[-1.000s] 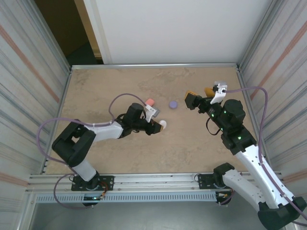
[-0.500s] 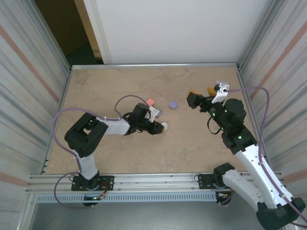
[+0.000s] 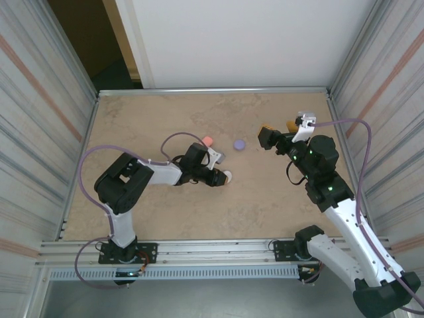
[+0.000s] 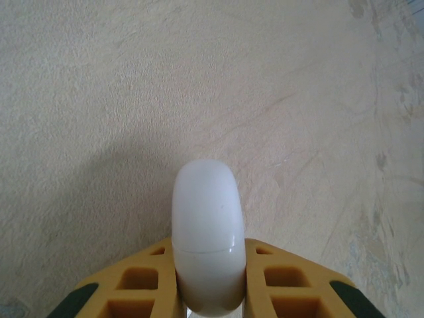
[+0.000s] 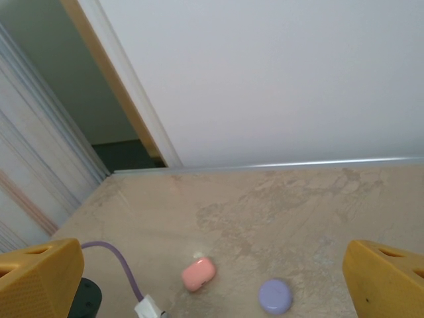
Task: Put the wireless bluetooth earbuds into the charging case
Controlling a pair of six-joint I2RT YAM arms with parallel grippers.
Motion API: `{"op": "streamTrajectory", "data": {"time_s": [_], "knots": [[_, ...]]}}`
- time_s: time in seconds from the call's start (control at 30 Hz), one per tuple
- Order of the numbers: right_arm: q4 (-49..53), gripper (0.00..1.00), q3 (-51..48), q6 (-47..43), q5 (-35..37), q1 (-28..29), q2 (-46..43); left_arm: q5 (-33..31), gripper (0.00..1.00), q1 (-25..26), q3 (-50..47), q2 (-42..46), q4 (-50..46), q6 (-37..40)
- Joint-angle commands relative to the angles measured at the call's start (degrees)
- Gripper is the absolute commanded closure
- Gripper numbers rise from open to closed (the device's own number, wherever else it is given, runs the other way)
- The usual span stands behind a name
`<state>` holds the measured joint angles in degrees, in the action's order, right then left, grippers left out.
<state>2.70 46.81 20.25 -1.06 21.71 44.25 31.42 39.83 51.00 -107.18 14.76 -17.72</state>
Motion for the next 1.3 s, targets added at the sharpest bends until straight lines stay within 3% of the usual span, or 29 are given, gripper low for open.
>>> {"op": "streamTrajectory", "data": {"time_s": [0.0,0.43,1.0,1.27], "knots": [[0.2,0.01,-0.1,-1.5,1.3,-0.5,-0.6,-0.9,0.76,0.3,0.6,-1.5,-2.4,-0.7],[0.9,0.01,-0.1,-1.6,1.7,-0.7,-1.5,-5.4,0.6,0.3,-1.3,1.1,-4.2,0.3],[2.3,0.01,0.1,-1.7,2.3,-0.9,-2.5,-9.1,0.5,-0.1,-4.5,7.5,-5.4,1.7],[4.3,0.01,-0.1,-2.5,4.3,-1.2,-4.1,-9.5,0.48,-1.2,-6.9,15.7,-4.0,1.4]]}}
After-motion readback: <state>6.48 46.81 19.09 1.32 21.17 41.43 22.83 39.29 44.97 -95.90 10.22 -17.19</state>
